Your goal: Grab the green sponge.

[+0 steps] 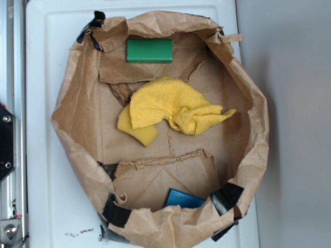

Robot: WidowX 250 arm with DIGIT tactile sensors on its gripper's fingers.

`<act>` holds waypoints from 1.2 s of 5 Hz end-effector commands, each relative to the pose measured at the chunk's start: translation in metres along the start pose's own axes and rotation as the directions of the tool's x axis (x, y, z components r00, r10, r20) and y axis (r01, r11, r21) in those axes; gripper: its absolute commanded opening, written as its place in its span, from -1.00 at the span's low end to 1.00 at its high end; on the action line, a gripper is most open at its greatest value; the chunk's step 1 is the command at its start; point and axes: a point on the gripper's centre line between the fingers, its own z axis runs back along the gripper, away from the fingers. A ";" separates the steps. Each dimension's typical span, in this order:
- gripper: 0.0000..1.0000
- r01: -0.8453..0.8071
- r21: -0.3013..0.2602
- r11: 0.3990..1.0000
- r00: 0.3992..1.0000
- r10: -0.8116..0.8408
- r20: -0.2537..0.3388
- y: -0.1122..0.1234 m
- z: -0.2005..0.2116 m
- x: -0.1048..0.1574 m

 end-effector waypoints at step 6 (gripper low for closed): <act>1.00 -0.096 -0.050 0.994 0.995 0.096 0.012 -0.006 -0.051 0.148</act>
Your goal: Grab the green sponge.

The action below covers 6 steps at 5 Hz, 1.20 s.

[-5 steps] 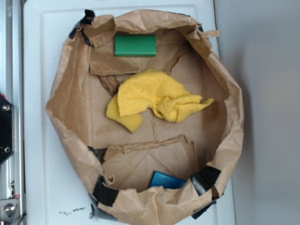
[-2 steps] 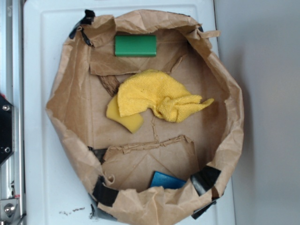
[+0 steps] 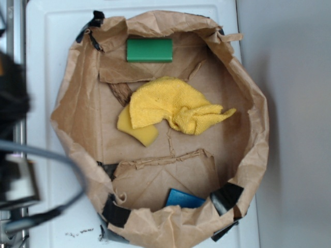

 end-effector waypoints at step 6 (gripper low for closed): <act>1.00 0.272 0.036 0.962 0.962 -0.272 0.008 0.047 -0.070 0.091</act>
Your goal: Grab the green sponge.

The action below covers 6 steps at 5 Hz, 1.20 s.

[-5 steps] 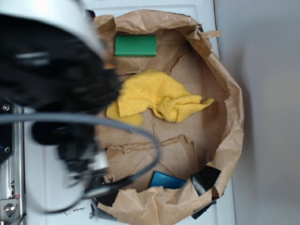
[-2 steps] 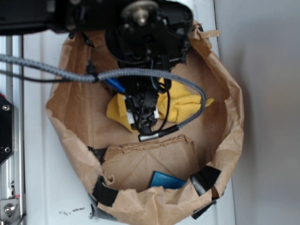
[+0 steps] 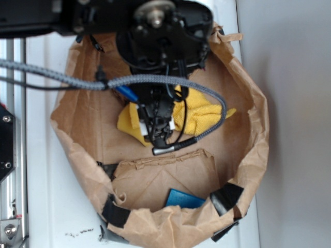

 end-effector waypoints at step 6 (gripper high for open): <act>1.00 0.678 -0.073 0.732 0.735 -0.678 0.022 -0.025 -0.113 -0.037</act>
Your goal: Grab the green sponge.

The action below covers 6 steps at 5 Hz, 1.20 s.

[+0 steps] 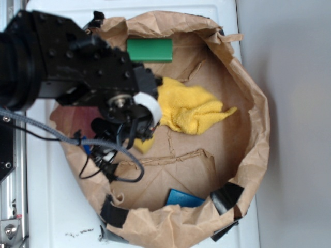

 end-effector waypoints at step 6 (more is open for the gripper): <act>-1.00 -0.283 -0.280 0.917 0.957 0.289 -0.022 0.040 0.142 0.054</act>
